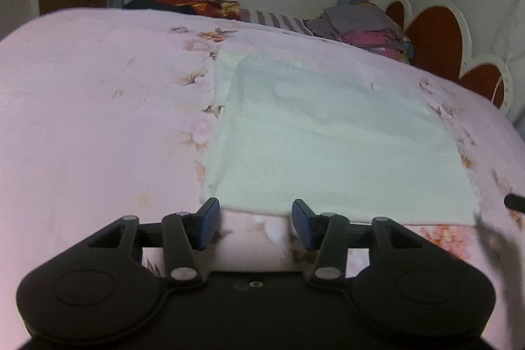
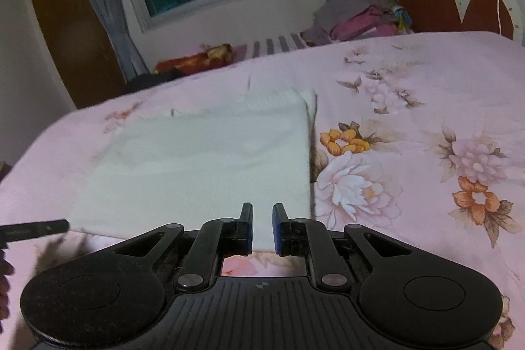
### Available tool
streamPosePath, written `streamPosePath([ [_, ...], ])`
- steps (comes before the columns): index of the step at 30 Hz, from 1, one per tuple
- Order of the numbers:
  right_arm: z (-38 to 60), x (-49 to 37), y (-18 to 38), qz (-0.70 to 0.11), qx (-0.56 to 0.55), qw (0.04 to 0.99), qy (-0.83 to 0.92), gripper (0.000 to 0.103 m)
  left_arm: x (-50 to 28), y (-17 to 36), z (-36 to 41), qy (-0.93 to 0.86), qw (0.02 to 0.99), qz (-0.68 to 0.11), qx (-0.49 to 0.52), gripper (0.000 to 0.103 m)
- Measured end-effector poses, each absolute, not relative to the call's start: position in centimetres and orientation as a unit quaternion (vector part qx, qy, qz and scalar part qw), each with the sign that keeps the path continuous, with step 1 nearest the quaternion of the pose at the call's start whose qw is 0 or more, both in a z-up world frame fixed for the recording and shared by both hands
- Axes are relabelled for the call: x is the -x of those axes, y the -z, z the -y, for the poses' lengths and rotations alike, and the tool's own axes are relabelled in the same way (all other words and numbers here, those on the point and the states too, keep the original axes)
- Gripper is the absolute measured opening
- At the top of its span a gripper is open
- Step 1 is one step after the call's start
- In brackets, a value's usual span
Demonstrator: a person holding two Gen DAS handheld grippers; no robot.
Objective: Fold small clothes
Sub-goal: 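Grasp the sweater edge with the left gripper and lift it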
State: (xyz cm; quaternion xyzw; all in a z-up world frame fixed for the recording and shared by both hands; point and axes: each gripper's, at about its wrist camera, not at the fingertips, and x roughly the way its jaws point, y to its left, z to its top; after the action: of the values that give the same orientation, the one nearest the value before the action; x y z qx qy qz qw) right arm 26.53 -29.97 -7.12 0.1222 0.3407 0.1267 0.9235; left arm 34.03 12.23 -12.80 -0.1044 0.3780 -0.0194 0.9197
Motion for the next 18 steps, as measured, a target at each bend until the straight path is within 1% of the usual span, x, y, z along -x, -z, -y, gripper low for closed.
streamPosePath([
  [1,30.1,-26.1,6.8,-0.337,-0.126,0.924,-0.13,0.012,-33.6,12.8,-12.4,0.02,0.917,-0.377,0.126,0.046],
  [5,30.1,-24.9,6.5,-0.34,-0.134,0.92,-0.142,0.012,-31.7,14.7,-14.1,0.039,0.877,-0.381,0.29,0.044],
  [9,29.6,-24.3,6.8,-0.347,-0.137,0.916,-0.15,0.012,-31.0,17.3,-15.5,0.028,0.841,-0.358,0.405,0.042],
  [12,29.2,-25.1,7.3,-0.355,-0.136,0.913,-0.151,0.012,-31.9,18.6,-16.2,0.018,0.827,-0.341,0.446,0.04],
  [18,27.8,-28.7,8.2,-0.369,-0.136,0.907,-0.15,0.012,-34.6,19.9,-16.9,-0.004,0.814,-0.306,0.494,0.039],
])
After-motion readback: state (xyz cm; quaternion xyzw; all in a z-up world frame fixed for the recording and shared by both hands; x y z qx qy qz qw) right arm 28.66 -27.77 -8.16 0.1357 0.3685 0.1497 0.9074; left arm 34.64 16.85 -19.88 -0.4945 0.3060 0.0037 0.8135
